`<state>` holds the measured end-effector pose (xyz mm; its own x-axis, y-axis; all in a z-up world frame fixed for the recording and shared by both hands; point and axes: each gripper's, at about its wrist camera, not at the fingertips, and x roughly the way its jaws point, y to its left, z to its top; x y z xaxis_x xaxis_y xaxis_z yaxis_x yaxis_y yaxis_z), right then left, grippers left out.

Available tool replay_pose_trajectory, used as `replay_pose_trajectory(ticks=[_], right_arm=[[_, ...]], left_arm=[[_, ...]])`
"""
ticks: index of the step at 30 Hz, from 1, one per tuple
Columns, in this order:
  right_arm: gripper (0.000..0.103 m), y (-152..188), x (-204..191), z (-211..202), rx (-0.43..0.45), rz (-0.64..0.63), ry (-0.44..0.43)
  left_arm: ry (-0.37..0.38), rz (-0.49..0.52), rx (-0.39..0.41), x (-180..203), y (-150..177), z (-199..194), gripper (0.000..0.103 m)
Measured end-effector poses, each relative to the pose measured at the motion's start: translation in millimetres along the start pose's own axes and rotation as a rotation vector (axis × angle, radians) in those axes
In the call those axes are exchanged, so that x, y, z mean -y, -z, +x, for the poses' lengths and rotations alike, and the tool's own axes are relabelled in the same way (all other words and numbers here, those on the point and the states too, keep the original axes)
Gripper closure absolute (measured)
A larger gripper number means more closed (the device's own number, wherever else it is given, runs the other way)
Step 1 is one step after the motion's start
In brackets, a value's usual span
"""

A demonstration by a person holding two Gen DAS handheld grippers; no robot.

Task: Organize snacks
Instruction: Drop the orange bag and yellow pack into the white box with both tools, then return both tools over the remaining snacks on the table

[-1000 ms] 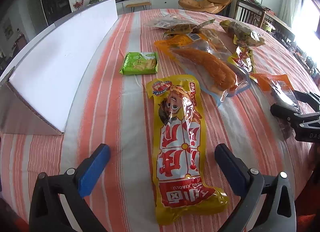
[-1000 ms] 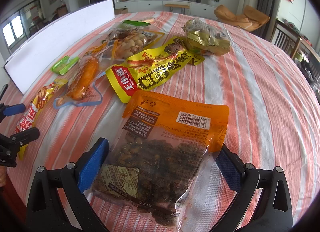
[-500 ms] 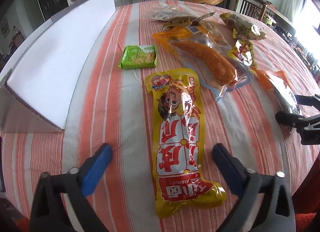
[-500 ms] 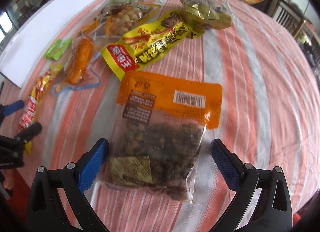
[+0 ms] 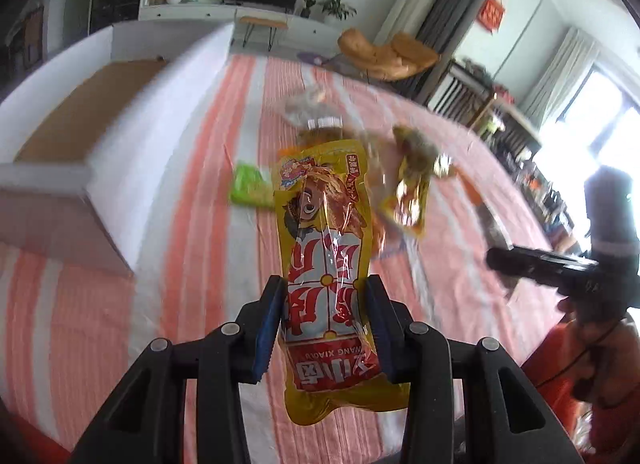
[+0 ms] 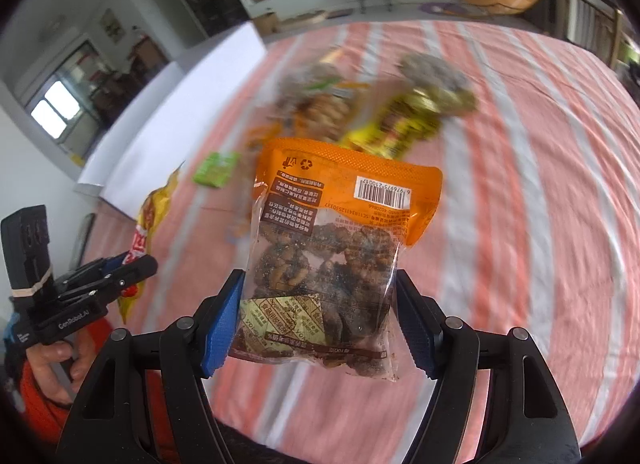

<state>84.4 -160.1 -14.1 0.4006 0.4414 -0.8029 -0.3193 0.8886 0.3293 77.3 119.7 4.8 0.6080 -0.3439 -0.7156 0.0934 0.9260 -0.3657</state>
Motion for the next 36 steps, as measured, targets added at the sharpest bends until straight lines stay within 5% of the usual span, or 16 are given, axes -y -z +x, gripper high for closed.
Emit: replay_pose_trajectory(ticks=[3, 9, 11, 13, 16, 21, 31, 36], right_arm=[[0.029, -41, -55, -2, 0.029, -0.089, -0.086], [0.026, -137, -205, 6, 0.138, -0.281, -0.263], [0.017, -159, -245, 24, 0.157, -0.317, -0.323], [0.005, -180, -275, 53, 0.146, -0.323, -0.387], [0.005, -199, -288, 85, 0.147, -0.267, -0.409], [0.005, -189, -241, 77, 0.224, -0.214, -0.402], [0.005, -76, -52, 49, 0.207, -0.296, 0.101], [0.005, -27, 45, 30, 0.152, -0.196, 0.292]], left_arm=[[-0.039, -0.033, 0.073, -26, -36, -32, 0.062], [-0.338, -0.120, 0.132, -119, -106, -59, 0.057], [-0.435, -0.165, 0.121, -148, -118, -58, 0.043], [-0.456, -0.198, 0.127, -167, -121, -59, 0.014], [-0.488, -0.208, 0.152, -175, -111, -66, 0.012], [-0.449, -0.162, 0.195, -156, -81, -75, 0.010], [-0.136, 0.058, 0.049, -14, 0, -18, 0.009], [-0.173, 0.113, -0.098, 20, 31, 61, 0.009]])
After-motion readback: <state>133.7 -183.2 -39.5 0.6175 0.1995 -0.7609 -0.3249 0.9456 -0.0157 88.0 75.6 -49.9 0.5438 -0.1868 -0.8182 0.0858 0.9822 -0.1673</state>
